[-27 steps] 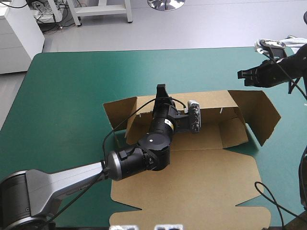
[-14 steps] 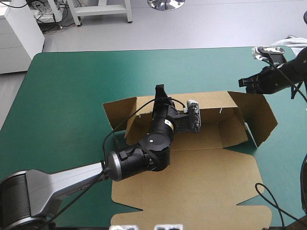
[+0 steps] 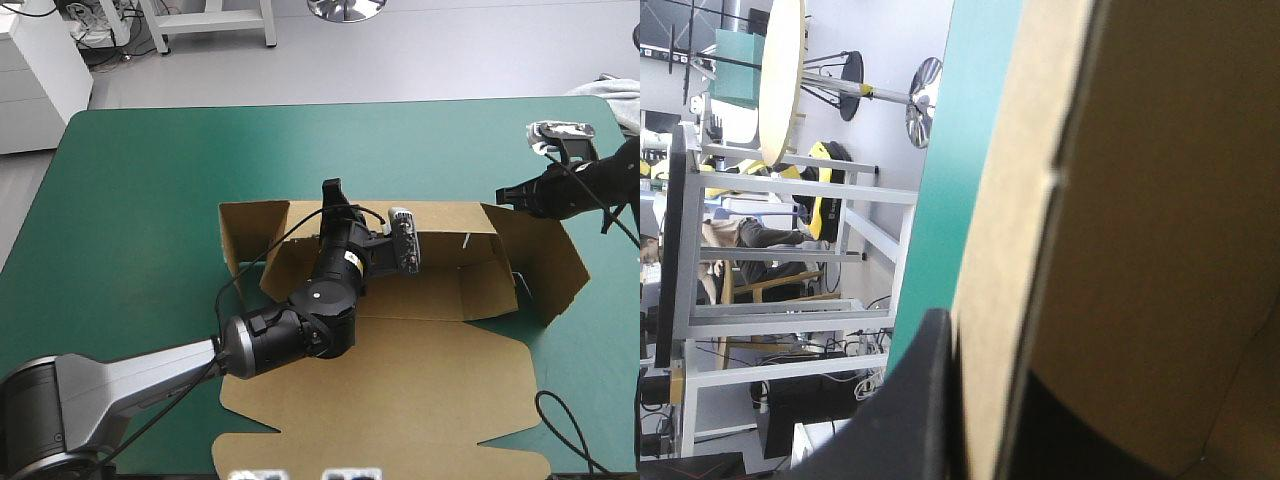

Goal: Fold the box

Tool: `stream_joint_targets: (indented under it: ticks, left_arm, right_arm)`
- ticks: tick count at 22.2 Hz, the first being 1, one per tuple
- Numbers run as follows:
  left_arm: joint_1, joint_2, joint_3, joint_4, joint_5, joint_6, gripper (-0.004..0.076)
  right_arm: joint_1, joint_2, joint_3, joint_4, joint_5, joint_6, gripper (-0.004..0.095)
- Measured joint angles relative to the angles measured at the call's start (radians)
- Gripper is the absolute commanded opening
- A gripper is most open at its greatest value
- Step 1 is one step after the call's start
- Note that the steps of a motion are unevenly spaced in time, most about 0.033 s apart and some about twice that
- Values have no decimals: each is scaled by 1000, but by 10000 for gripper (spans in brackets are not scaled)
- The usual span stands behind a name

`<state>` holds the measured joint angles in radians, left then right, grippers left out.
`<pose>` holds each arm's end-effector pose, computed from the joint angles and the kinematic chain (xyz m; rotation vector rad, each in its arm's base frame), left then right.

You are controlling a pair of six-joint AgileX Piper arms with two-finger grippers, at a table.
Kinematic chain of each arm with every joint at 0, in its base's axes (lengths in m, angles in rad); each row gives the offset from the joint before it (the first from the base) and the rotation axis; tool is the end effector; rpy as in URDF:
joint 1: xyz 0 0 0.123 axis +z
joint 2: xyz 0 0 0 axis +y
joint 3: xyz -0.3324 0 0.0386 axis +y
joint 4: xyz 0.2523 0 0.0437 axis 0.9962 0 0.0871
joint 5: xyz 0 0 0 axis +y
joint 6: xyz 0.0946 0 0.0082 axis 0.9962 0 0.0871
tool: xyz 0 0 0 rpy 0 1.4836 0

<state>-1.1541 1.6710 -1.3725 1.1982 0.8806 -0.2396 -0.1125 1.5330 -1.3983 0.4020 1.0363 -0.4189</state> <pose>0.2158 -0.3191 0.3787 1.4044 1.4943 0.6441 0.3281 -0.0049 0.3886 -0.2375 2.5457 0.3288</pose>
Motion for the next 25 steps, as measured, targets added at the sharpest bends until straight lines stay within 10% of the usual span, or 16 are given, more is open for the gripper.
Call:
stream_joint_targets:
  ticks: [7, 13, 25]
  left_arm:
    - [-1, 1, 0, 2, -4, -1, -10]
    - [2, 1, 0, 9, 15, -22, -10]
    - [2, 1, 0, 31, 3, -51, -10]
  right_arm:
    - [-83, 0, 10, 9, 0, 4, -17]
    - [-351, 33, 19, 260, 177, -210, -19]
    - [-358, 207, 21, 545, 165, -357, -19]
